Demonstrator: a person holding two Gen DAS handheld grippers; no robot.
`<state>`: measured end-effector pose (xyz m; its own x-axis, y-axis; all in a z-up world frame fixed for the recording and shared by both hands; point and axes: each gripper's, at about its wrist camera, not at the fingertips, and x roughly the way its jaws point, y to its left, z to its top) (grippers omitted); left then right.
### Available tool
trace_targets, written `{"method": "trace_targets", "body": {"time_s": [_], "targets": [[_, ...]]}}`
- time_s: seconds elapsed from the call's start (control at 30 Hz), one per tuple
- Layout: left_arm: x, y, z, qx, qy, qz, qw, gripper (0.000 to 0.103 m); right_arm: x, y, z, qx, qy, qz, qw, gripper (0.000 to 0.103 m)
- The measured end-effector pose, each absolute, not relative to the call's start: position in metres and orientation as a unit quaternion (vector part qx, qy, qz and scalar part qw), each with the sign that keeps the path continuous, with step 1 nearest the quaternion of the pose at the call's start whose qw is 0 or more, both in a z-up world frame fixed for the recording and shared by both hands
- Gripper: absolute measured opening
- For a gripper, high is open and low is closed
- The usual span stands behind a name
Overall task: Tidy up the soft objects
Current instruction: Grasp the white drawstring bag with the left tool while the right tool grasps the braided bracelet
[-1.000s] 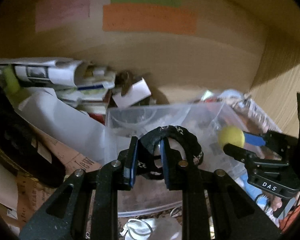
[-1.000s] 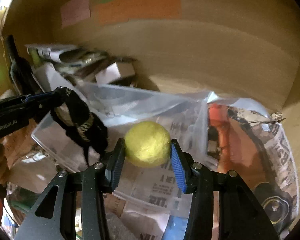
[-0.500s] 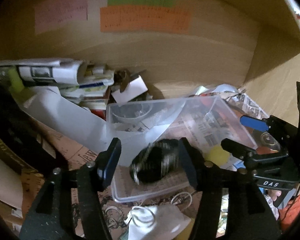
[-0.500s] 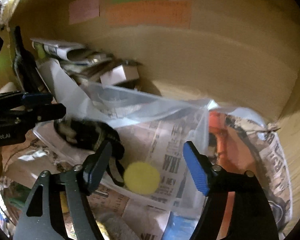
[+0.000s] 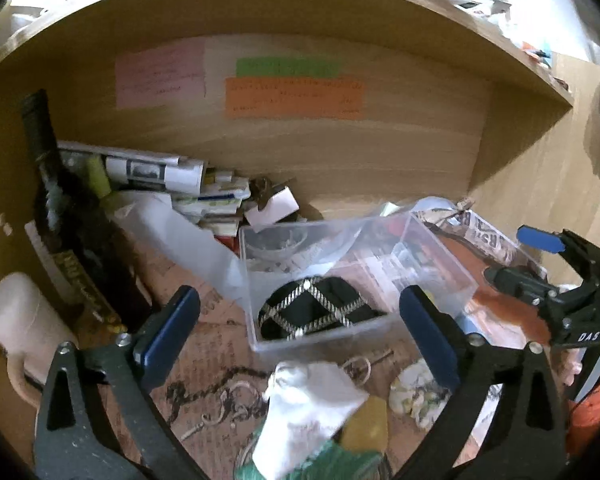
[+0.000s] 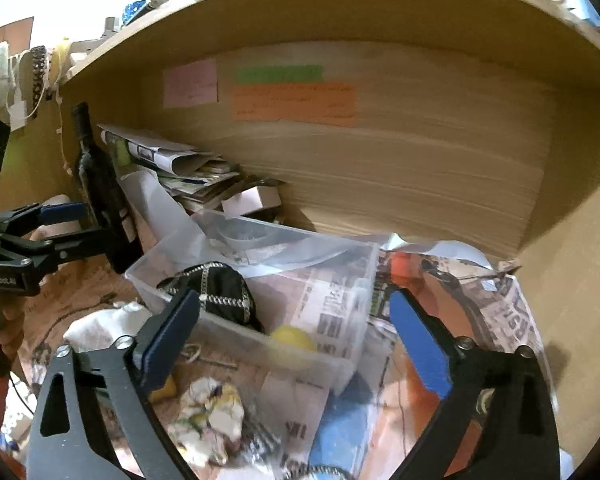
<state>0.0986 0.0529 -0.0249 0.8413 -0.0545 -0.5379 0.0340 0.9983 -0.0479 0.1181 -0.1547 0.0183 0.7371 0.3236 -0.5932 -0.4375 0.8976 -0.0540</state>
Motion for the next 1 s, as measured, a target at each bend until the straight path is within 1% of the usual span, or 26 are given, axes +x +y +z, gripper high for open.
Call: {"method": "trace_targets", "body": {"time_s": [0.2, 0.27, 0.47, 0.57, 0.6, 0.63, 0.7, 0.73, 0.77, 0.8, 0.83, 0.87, 0.9, 0.93, 0.97, 1.0], "targets": [[0.086, 0.057, -0.055, -0.027, 0.319, -0.021, 0.947, 0.102, 0.096, -0.169, -0.001, -0.099, 0.321, 0.182, 0.924, 0.098], [0.085, 0.059, -0.068, -0.029, 0.336, -0.019, 0.941, 0.102, 0.09, -0.175, -0.013, -0.101, 0.34, 0.171, 0.919, 0.098], [0.085, 0.061, -0.106, -0.035, 0.379, -0.014, 0.925, 0.102, 0.078, -0.199, -0.064, -0.075, 0.43, 0.159, 0.885, 0.098], [0.084, 0.061, -0.117, -0.038, 0.382, -0.014, 0.923, 0.102, 0.073, -0.198, -0.079, -0.083, 0.449, 0.164, 0.874, 0.097], [0.082, 0.06, -0.118, -0.04, 0.38, -0.014, 0.924, 0.099, 0.07, -0.196, -0.082, -0.088, 0.446, 0.168, 0.874, 0.097], [0.082, 0.059, -0.119, -0.042, 0.38, -0.017, 0.924, 0.096, 0.067, -0.194, -0.083, -0.096, 0.443, 0.168, 0.875, 0.095], [0.083, 0.056, -0.122, -0.037, 0.388, -0.027, 0.921, 0.079, 0.064, -0.19, -0.086, -0.115, 0.441, 0.164, 0.875, 0.085], [0.084, 0.056, -0.124, -0.035, 0.391, -0.031, 0.919, 0.076, 0.063, -0.188, -0.087, -0.124, 0.441, 0.163, 0.874, 0.076], [0.085, 0.055, -0.125, -0.034, 0.393, -0.032, 0.918, 0.069, 0.062, -0.186, -0.087, -0.134, 0.44, 0.161, 0.873, 0.067], [0.086, 0.055, -0.126, -0.035, 0.395, -0.034, 0.917, 0.061, 0.061, -0.186, -0.087, -0.137, 0.438, 0.162, 0.874, 0.064], [0.087, 0.055, -0.128, -0.038, 0.399, -0.039, 0.916, 0.057, 0.061, -0.187, -0.086, -0.134, 0.437, 0.163, 0.874, 0.057], [0.088, 0.055, -0.128, -0.041, 0.4, -0.042, 0.915, 0.048, 0.062, -0.189, -0.084, -0.131, 0.435, 0.16, 0.876, 0.049], [0.088, 0.055, -0.129, -0.046, 0.4, -0.046, 0.914, 0.041, 0.062, -0.19, -0.084, -0.128, 0.433, 0.153, 0.879, 0.045], [0.087, 0.055, -0.128, -0.05, 0.398, -0.049, 0.915, 0.037, 0.061, -0.193, -0.084, -0.125, 0.432, 0.147, 0.881, 0.037], [0.086, 0.055, -0.127, -0.051, 0.396, -0.05, 0.915, 0.03, 0.062, -0.194, -0.084, -0.121, 0.431, 0.145, 0.882, 0.031], [0.084, 0.054, -0.126, -0.05, 0.393, -0.05, 0.917, 0.025, 0.063, -0.197, -0.084, -0.114, 0.431, 0.142, 0.884, 0.027]]}}
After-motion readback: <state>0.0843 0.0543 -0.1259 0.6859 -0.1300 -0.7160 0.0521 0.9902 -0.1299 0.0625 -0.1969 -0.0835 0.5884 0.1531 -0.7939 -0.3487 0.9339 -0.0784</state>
